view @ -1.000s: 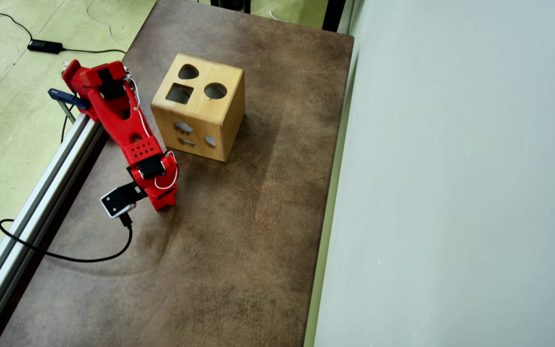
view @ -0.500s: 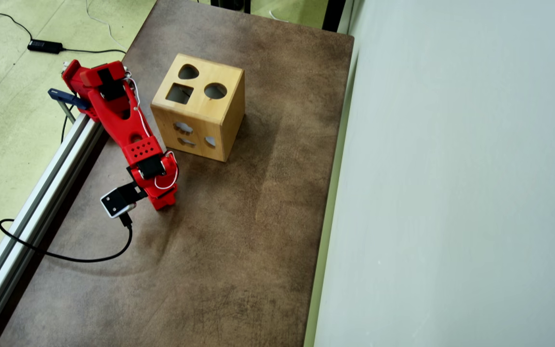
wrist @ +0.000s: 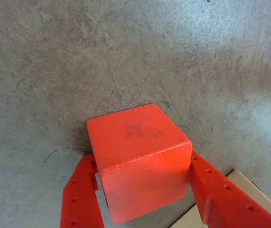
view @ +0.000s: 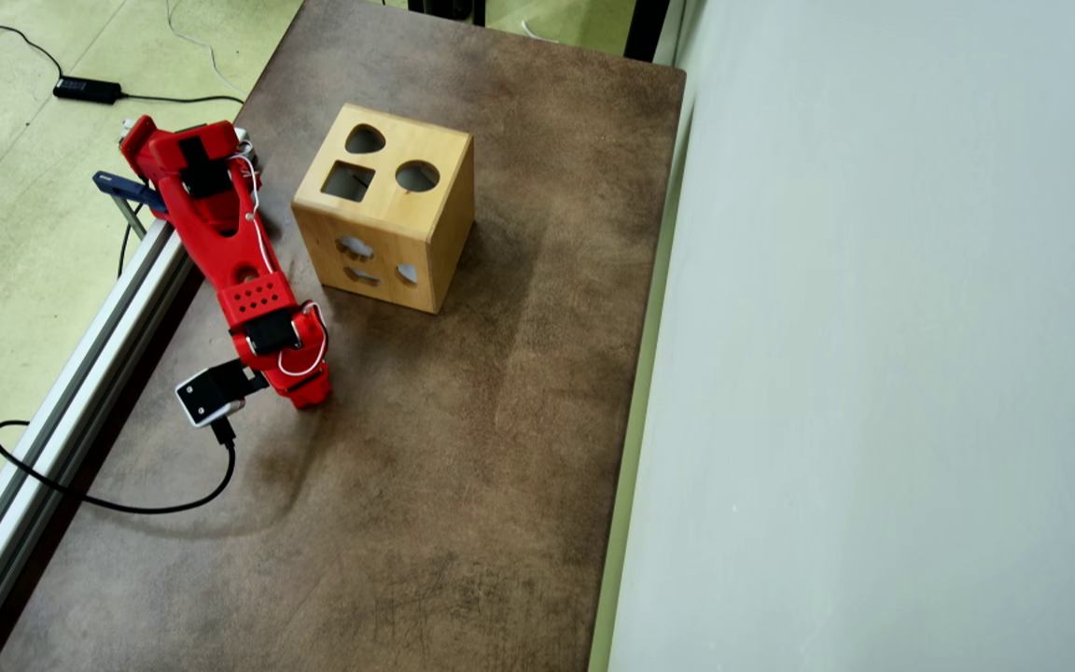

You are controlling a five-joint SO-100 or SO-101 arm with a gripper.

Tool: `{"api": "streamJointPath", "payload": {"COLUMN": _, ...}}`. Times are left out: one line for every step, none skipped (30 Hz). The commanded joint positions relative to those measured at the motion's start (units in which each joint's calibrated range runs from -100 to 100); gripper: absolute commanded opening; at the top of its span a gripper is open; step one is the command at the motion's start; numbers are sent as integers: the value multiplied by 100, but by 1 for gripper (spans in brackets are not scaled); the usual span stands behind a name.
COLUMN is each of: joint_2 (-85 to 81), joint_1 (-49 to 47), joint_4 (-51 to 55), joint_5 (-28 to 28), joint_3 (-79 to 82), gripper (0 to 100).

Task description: Pick and place the red cube on the square hole

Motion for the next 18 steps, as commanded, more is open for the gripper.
{"api": "streamJointPath", "payload": {"joint_2": -122, "joint_1": -2, "joint_4": -10, "joint_5": -15, "joint_3": -102, "gripper": 23}}
{"api": "streamJointPath", "payload": {"joint_2": -122, "joint_1": -2, "joint_4": -10, "joint_5": -15, "joint_3": -93, "gripper": 20}}
{"api": "streamJointPath", "payload": {"joint_2": -122, "joint_1": -2, "joint_4": -10, "joint_5": -15, "joint_3": -93, "gripper": 17}}
{"api": "streamJointPath", "payload": {"joint_2": -122, "joint_1": -2, "joint_4": -10, "joint_5": -15, "joint_3": -93, "gripper": 14}}
{"api": "streamJointPath", "payload": {"joint_2": -122, "joint_1": -2, "joint_4": -10, "joint_5": -15, "joint_3": -93, "gripper": 12}}
{"api": "streamJointPath", "payload": {"joint_2": -130, "joint_1": -2, "joint_4": -10, "joint_5": -15, "joint_3": -102, "gripper": 10}}
{"api": "streamJointPath", "payload": {"joint_2": -130, "joint_1": -2, "joint_4": 30, "joint_5": -15, "joint_3": -111, "gripper": 8}}
{"api": "streamJointPath", "payload": {"joint_2": -130, "joint_1": -2, "joint_4": 62, "joint_5": -15, "joint_3": -111, "gripper": 8}}
{"api": "streamJointPath", "payload": {"joint_2": -139, "joint_1": -2, "joint_4": 78, "joint_5": -15, "joint_3": -111, "gripper": 8}}
{"api": "streamJointPath", "payload": {"joint_2": -139, "joint_1": 6, "joint_4": 78, "joint_5": -15, "joint_3": -111, "gripper": 8}}
{"api": "streamJointPath", "payload": {"joint_2": -164, "joint_1": 6, "joint_4": 78, "joint_5": -15, "joint_3": -111, "gripper": 8}}
{"api": "streamJointPath", "payload": {"joint_2": -241, "joint_1": 6, "joint_4": 78, "joint_5": -15, "joint_3": -102, "gripper": 8}}
{"api": "streamJointPath", "payload": {"joint_2": -326, "joint_1": 6, "joint_4": 87, "joint_5": -15, "joint_3": -76, "gripper": 8}}
{"api": "streamJointPath", "payload": {"joint_2": -445, "joint_1": 6, "joint_4": 87, "joint_5": -15, "joint_3": -49, "gripper": 8}}
{"api": "streamJointPath", "payload": {"joint_2": -572, "joint_1": 6, "joint_4": 87, "joint_5": -15, "joint_3": -49, "gripper": 8}}
{"api": "streamJointPath", "payload": {"joint_2": -708, "joint_1": 6, "joint_4": 87, "joint_5": -15, "joint_3": -40, "gripper": 8}}
{"api": "streamJointPath", "payload": {"joint_2": -852, "joint_1": 6, "joint_4": 87, "joint_5": -15, "joint_3": -40, "gripper": 8}}
{"api": "streamJointPath", "payload": {"joint_2": -988, "joint_1": -2, "joint_4": 95, "joint_5": -15, "joint_3": -40, "gripper": 8}}
